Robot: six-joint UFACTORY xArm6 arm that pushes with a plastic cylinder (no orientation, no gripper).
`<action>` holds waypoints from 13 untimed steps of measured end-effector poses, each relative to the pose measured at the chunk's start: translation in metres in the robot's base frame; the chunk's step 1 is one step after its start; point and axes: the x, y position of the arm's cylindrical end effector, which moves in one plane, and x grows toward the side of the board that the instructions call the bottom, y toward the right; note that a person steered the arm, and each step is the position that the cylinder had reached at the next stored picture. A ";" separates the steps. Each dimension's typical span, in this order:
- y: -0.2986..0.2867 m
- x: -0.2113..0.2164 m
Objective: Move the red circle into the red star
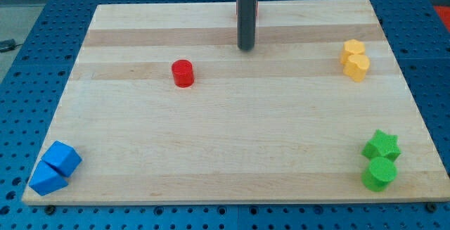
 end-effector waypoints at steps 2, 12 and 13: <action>-0.078 0.103; -0.047 -0.022; -0.040 -0.039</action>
